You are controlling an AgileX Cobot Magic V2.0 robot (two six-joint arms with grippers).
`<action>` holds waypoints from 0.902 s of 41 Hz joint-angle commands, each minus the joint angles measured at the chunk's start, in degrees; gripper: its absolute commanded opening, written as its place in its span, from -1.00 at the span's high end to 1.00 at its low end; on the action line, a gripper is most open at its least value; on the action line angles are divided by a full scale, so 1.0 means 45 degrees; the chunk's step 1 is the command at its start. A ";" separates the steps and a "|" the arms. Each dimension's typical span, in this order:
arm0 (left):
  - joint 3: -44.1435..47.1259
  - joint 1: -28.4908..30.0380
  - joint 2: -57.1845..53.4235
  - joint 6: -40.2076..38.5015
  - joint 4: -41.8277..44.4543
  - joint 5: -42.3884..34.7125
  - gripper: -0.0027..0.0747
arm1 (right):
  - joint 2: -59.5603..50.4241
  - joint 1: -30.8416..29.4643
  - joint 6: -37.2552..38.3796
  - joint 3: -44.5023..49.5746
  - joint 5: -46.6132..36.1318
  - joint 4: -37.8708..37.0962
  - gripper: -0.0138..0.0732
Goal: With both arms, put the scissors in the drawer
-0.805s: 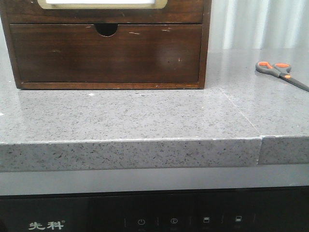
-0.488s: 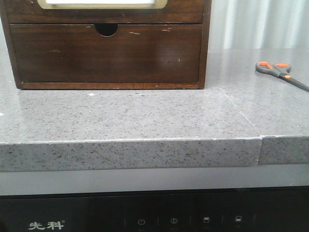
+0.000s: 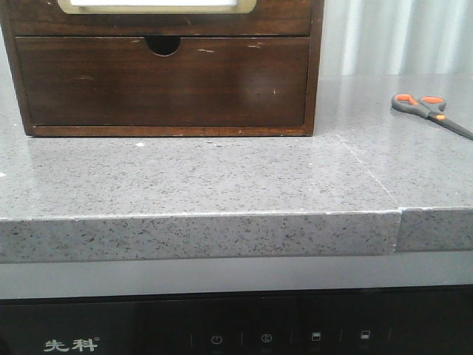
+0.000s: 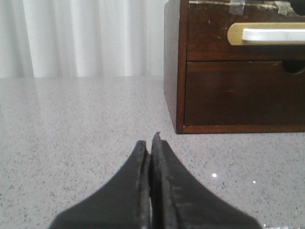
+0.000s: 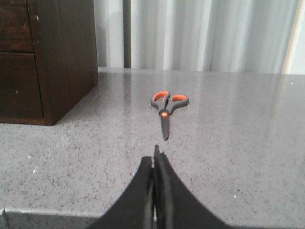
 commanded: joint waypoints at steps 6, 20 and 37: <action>-0.0970 0.0022 -0.0212 -0.0102 -0.0522 -0.1402 0.98 | -0.0215 0.0007 -0.0039 -0.1355 -0.0224 -0.0004 0.84; -0.5480 0.0022 0.1250 -0.0102 -0.0522 0.1230 0.98 | 0.1179 0.0007 -0.0066 -0.5824 0.2800 -0.0018 0.84; -0.9588 0.0022 0.5037 -0.0102 -0.0522 0.5856 0.98 | 0.5383 0.0007 -0.0189 -0.9295 0.6410 -0.0322 0.84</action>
